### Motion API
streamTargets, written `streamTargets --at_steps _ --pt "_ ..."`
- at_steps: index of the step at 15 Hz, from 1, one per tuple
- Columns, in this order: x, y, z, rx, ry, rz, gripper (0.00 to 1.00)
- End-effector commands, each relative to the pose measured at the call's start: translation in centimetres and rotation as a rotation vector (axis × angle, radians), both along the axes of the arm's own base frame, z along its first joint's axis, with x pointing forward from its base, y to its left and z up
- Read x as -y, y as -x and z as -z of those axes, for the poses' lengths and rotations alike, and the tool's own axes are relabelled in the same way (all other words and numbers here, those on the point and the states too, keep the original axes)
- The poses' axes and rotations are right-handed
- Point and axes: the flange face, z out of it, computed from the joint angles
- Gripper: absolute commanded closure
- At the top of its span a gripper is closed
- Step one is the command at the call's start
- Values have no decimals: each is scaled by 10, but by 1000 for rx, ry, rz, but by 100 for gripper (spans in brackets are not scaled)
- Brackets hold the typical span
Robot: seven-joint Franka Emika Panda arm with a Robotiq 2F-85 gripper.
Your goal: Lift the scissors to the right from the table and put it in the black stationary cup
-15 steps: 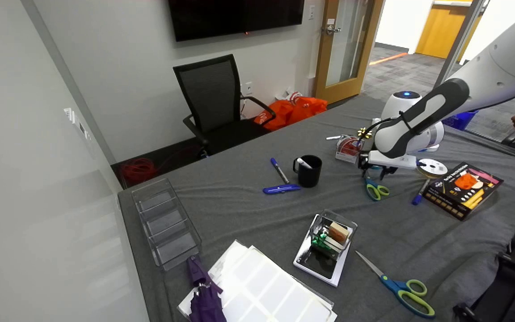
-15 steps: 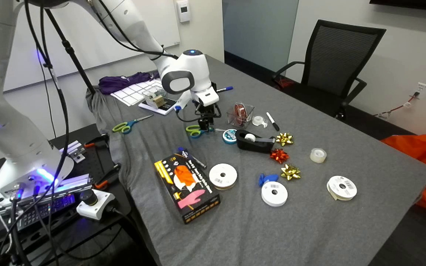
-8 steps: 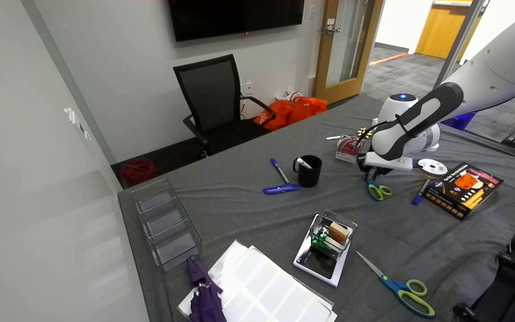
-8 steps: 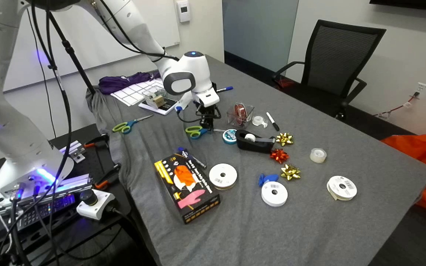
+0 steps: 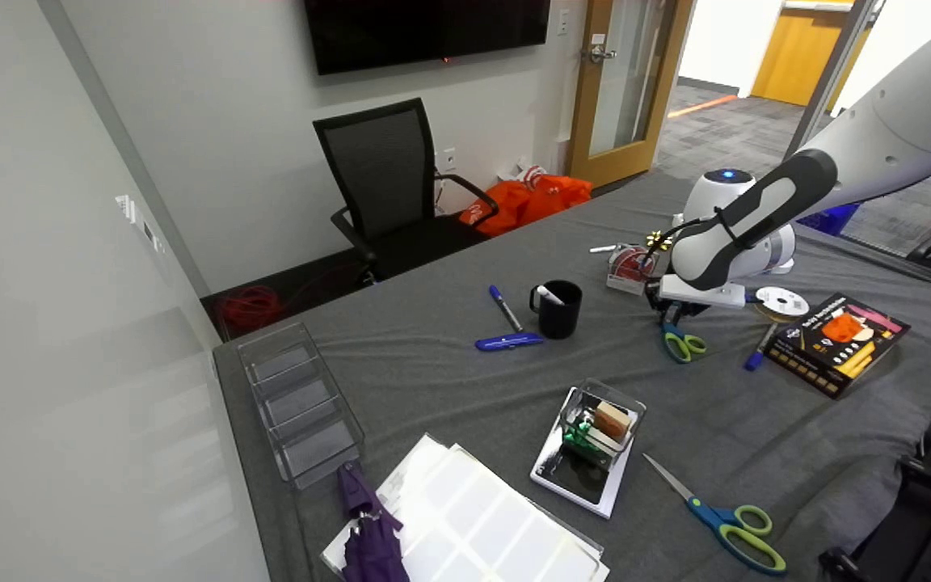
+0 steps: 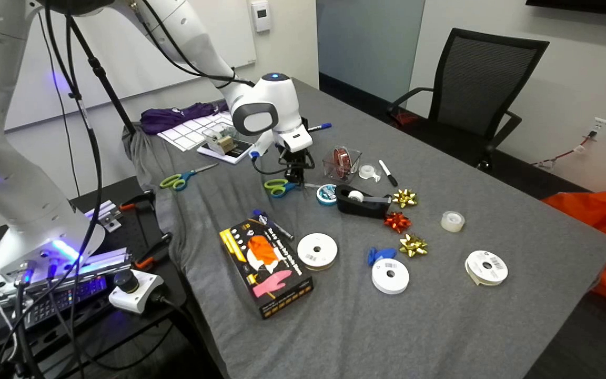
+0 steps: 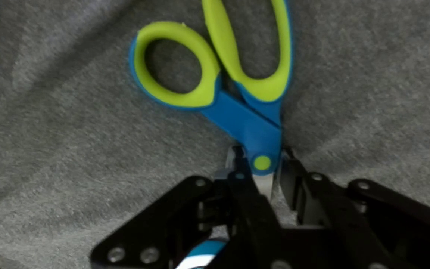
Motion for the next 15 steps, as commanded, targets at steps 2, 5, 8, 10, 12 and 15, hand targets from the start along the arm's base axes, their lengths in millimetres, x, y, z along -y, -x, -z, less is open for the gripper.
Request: streamTargets --at_steps 2,5,8,10,12,15 --pt "3 11 -18 2 -24 -35 94" --pt "7 17 -30 1 -38 -69 94" --pt "13 23 -38 1 -43 -102 94" --pt "15 26 -40 1 -43 -111 90" --pt "16 28 -41 -1 -41 -113 94" --pt "16 28 -40 -1 -41 -112 94"
